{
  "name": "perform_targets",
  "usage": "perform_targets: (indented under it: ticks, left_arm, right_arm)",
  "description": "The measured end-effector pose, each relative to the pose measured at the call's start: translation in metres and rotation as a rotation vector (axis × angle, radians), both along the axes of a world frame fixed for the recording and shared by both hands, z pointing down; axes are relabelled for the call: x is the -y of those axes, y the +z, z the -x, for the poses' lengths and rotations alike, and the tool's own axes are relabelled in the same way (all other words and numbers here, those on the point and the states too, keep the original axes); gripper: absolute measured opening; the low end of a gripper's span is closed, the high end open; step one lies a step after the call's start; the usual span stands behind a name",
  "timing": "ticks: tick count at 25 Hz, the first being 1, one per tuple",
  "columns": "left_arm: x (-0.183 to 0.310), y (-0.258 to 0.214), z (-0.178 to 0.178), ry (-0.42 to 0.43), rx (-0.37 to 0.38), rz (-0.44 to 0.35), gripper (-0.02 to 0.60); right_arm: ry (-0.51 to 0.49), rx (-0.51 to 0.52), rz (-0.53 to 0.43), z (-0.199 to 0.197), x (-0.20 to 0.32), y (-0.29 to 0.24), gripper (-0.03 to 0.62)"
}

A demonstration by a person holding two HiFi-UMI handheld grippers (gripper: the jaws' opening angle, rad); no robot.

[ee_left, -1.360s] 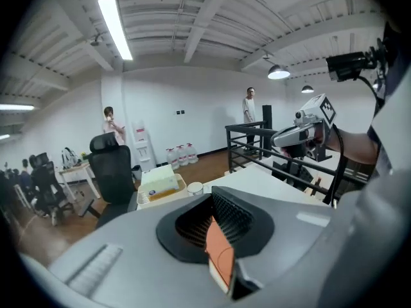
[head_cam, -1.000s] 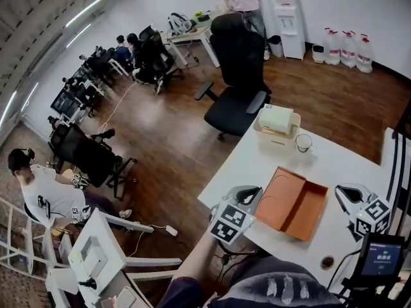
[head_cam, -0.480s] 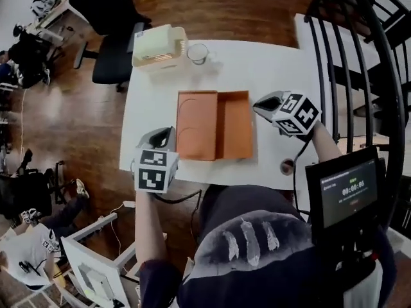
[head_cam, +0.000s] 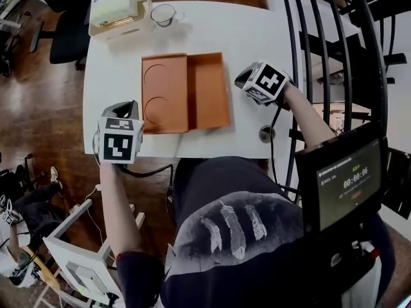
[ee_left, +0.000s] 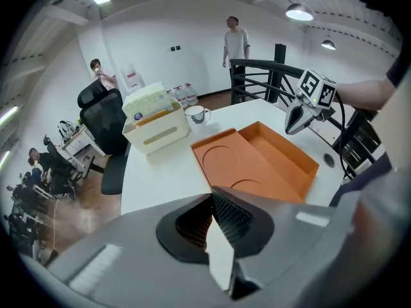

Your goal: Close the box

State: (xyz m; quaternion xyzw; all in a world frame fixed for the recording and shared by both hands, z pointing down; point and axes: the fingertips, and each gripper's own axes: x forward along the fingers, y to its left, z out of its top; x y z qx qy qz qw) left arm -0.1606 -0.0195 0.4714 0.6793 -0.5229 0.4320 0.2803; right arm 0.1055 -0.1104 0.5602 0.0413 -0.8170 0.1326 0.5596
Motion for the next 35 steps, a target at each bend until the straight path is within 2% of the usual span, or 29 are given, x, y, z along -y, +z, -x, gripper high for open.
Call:
perform_targets:
  ticks: [3,5,9,16,21,24,28,35]
  left_arm:
    - [-0.005,0.014,0.0,0.001,-0.01,0.038,0.015]
    - [-0.007,0.021,0.0,0.001,-0.011,0.051,0.015]
    - [-0.01,0.026,0.0,-0.012,-0.029,0.064,0.015]
    - [-0.018,0.036,-0.004,0.009,-0.041,0.106,0.015]
    - [-0.018,0.042,0.001,0.022,-0.029,0.134,0.015]
    - [-0.022,0.048,0.007,0.013,-0.025,0.156,0.015]
    - [-0.028,0.057,0.008,0.017,-0.025,0.189,0.015]
    - [-0.031,0.066,0.004,0.027,-0.051,0.202,0.015]
  right_arm:
    - [-0.022,-0.102,0.023,-0.022,-0.008,0.019,0.005]
    - [-0.032,-0.132,0.058,-0.032,-0.021,0.028,0.005]
    - [-0.038,-0.141,0.099,-0.04,-0.041,0.041,0.005]
    - [-0.036,-0.132,0.109,-0.044,-0.051,0.042,0.005]
    - [-0.071,-0.193,0.099,-0.046,-0.058,0.041,0.005]
    - [-0.115,-0.2,0.08,-0.041,-0.058,0.039,0.005]
    - [-0.103,-0.202,0.125,-0.038,-0.068,0.037,0.005]
    - [-0.139,-0.208,0.119,-0.021,-0.072,0.035,0.005]
